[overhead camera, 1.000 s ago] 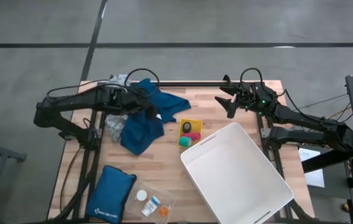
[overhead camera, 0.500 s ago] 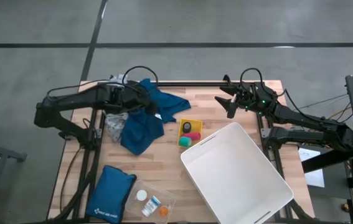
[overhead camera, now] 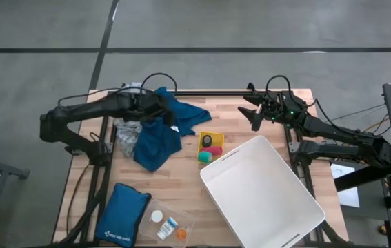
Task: Pick & place medical supplies in basket/bin
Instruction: Put the blue patient gown into the white bin
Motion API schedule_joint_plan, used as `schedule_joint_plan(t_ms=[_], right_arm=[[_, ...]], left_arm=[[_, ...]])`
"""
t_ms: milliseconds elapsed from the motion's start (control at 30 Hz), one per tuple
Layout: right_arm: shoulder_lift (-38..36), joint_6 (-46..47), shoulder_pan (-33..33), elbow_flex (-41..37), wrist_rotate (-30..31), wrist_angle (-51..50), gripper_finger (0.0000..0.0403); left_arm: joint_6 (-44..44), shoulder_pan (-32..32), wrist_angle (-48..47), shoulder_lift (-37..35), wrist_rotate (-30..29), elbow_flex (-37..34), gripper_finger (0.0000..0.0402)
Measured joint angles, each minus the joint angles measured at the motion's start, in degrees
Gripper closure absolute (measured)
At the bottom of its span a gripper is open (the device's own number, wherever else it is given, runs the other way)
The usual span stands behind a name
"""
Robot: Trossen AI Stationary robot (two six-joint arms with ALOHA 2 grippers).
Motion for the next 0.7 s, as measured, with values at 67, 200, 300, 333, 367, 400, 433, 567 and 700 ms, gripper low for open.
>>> schedule_joint_plan(t_ms=[67, 200, 300, 333, 367, 400, 433, 567, 700], right_arm=[[0.0, 0.0, 0.0, 0.0, 0.0, 0.0, 0.0078], [0.0, 0.0, 0.0, 0.0, 0.0, 0.0, 0.0078], [0.0, 0.0, 0.0, 0.0, 0.0, 0.0, 0.0078], [0.0, 0.0, 0.0, 0.0, 0.0, 0.0, 0.0078], [0.0, 0.0, 0.0, 0.0, 0.0, 0.0, 0.0078], [0.0, 0.0, 0.0, 0.0, 0.0, 0.0, 0.0078], [0.0, 0.0, 0.0, 0.0, 0.0, 0.0, 0.0078], [0.0, 0.0, 0.0, 0.0, 0.0, 0.0, 0.0078], [0.0, 0.0, 0.0, 0.0, 0.0, 0.0, 0.0078]], left_arm=[[0.0, 2.1, 2.8, 0.0, 2.3, -3.1, 0.0002], [0.2, 5.7, 9.7, 0.0, 3.7, -10.1, 0.0002], [0.4, 7.7, 14.9, 0.0, 3.8, -14.6, 0.0002], [0.4, 8.3, 16.0, 0.0, 3.8, -15.8, 0.0002], [0.6, 8.8, 16.9, 0.0, 3.8, -16.6, 0.0002], [0.6, 9.2, 17.9, 0.0, 3.7, -17.4, 0.0002], [0.6, 9.6, 18.7, 0.0, 3.7, -18.1, 0.0002], [0.6, 10.2, 22.0, 0.0, 3.8, -21.0, 0.0002], [0.6, 10.3, 27.9, 0.0, 4.1, -25.2, 0.0002]])
